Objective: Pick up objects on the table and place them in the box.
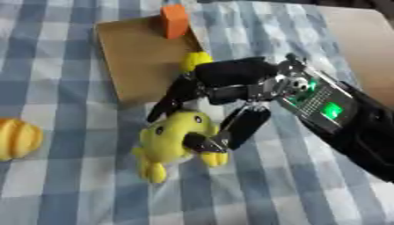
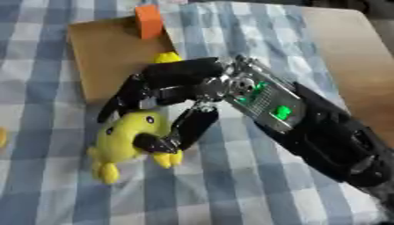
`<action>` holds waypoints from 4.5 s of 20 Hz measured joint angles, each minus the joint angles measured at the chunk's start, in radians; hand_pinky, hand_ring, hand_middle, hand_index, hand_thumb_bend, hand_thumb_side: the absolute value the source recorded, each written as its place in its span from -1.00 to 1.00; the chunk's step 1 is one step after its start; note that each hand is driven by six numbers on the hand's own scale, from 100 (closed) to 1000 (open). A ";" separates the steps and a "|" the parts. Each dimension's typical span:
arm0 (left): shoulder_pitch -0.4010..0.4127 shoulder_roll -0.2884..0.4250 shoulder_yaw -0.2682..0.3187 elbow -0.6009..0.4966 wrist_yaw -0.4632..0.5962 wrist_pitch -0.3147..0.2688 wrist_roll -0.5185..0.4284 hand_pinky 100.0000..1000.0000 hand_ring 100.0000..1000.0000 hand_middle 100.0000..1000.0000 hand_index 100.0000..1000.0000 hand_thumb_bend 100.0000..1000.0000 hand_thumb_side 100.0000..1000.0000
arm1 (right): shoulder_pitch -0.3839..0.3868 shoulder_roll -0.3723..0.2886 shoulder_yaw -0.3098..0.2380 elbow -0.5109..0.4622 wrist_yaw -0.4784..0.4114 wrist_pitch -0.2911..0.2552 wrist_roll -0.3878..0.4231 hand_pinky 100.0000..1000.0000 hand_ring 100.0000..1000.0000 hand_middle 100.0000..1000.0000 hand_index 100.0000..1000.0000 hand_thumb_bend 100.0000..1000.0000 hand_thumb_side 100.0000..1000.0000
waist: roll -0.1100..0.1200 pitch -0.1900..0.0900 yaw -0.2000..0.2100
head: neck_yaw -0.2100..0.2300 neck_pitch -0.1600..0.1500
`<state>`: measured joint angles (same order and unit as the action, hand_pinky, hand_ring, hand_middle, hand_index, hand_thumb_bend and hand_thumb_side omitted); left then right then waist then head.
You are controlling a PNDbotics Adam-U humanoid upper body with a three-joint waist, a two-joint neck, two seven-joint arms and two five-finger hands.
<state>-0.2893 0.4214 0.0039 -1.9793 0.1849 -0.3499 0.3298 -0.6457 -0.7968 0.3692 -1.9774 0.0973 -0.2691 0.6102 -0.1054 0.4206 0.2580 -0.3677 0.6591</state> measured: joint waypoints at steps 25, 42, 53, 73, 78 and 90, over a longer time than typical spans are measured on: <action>-0.014 0.010 -0.001 0.000 -0.001 -0.005 -0.002 0.95 0.46 0.34 0.65 -1.00 0.20 | -0.180 -0.019 -0.146 0.366 0.069 -0.014 -0.420 0.34 0.10 -0.44 0.06 -1.00 -0.66 | -0.033 0.028 0.049 | -0.034 -0.064; -0.029 0.010 -0.001 0.000 -0.005 -0.009 -0.005 0.95 0.46 0.34 0.65 -1.00 0.21 | -0.171 0.019 -0.091 0.449 0.284 -0.078 -0.325 0.70 0.85 0.70 0.88 -1.00 -0.77 | -0.042 0.053 0.072 | -0.058 -0.080; -0.027 0.010 -0.001 0.000 -0.005 -0.009 -0.005 0.95 0.47 0.35 0.65 -1.00 0.20 | -0.170 0.019 -0.098 0.410 0.334 -0.029 -0.356 0.77 0.96 0.81 0.94 -1.00 -0.40 | -0.038 0.049 0.062 | -0.056 -0.075; 0.084 0.046 0.019 0.000 -0.056 -0.007 0.031 0.94 0.47 0.37 0.67 -1.00 0.13 | 0.240 -0.247 -0.319 -0.008 -0.294 -0.258 -0.637 0.61 0.70 0.47 0.71 -1.00 -0.19 | 0.037 -0.047 -0.094 | 0.091 0.018; 0.110 0.106 0.018 0.000 -0.111 0.001 0.049 0.91 0.48 0.42 0.71 -1.00 0.06 | 0.478 -0.202 -0.380 -0.008 -0.316 -0.468 -0.647 0.60 0.68 0.46 0.70 -1.00 -0.18 | 0.059 -0.056 -0.138 | 0.135 0.035; 0.103 0.555 -0.080 -0.005 -0.291 0.163 -0.092 0.83 0.61 0.60 0.84 -1.00 -0.34 | 0.659 -0.053 -0.412 -0.008 -0.172 -0.605 -0.750 0.62 0.66 0.44 0.70 -1.00 -0.18 | 0.092 -0.111 -0.196 | 0.129 0.092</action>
<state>-0.1862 0.9761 -0.0762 -1.9844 -0.1061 -0.1872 0.2373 0.0137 -0.8502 -0.0424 -1.9853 -0.0747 -0.8743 -0.1395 -0.0135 0.3097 0.0624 -0.2387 0.7515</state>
